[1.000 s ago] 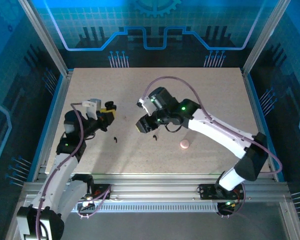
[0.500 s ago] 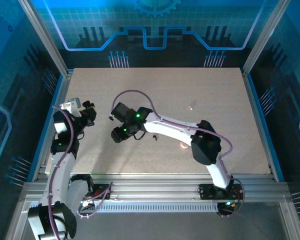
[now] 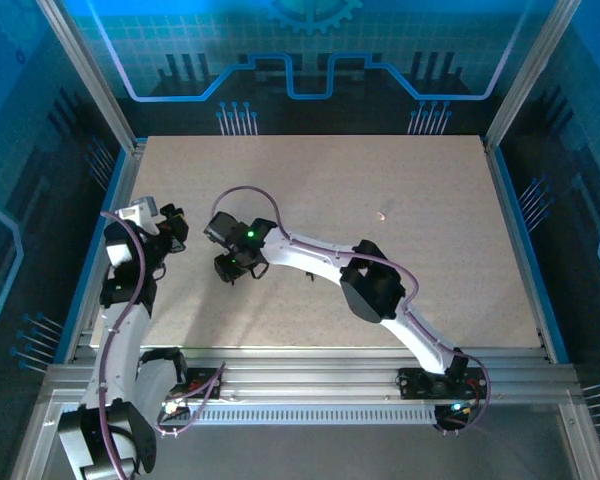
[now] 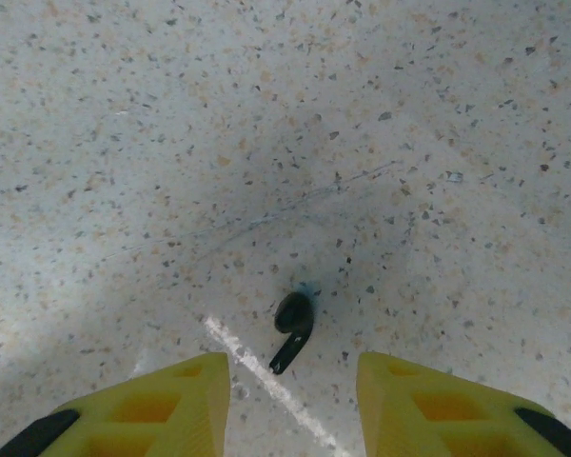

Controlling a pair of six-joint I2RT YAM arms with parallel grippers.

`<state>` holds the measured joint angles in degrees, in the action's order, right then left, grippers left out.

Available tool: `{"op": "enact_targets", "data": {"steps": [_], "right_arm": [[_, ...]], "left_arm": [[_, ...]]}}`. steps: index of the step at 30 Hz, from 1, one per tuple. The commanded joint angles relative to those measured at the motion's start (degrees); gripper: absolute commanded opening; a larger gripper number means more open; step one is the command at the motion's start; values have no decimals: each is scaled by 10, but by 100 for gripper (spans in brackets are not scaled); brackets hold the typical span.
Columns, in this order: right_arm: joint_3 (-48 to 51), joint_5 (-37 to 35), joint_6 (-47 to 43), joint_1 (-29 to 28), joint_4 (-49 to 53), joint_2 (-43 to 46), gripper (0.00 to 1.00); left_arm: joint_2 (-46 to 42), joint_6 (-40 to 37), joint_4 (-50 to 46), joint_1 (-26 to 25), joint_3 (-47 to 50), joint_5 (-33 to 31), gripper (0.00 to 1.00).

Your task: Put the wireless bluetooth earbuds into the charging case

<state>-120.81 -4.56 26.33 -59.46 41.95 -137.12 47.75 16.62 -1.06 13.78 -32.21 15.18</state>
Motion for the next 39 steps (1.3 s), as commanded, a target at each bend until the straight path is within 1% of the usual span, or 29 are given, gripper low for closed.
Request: {"op": "enact_targets", "data": {"steps": [1,11,17,22,32,35,39], "right_arm": [[-26,-8,-9,-1,6,-29,39],[-40,9,-6,4,-11,-64,37],[-50,7,-10,4,-17,-79,33],[-64,-3,-17,4,-2,-91,30],[-57,-35,-28,-6,28,-80,30],[-50,-38,-28,-10,28,-76,31],[-49,-37,-30,-11,30,-79,30]], "left_arm": [[2,3,-1,5,1,-4,12],[2,-16,-8,5,-1,-8,11],[2,-24,-11,5,-5,-16,11],[0,-30,-14,5,-6,-19,12],[-1,-38,-18,5,-8,-19,12],[-1,-38,-18,5,-9,-19,11],[-4,-38,-20,5,-8,-21,12]]}}
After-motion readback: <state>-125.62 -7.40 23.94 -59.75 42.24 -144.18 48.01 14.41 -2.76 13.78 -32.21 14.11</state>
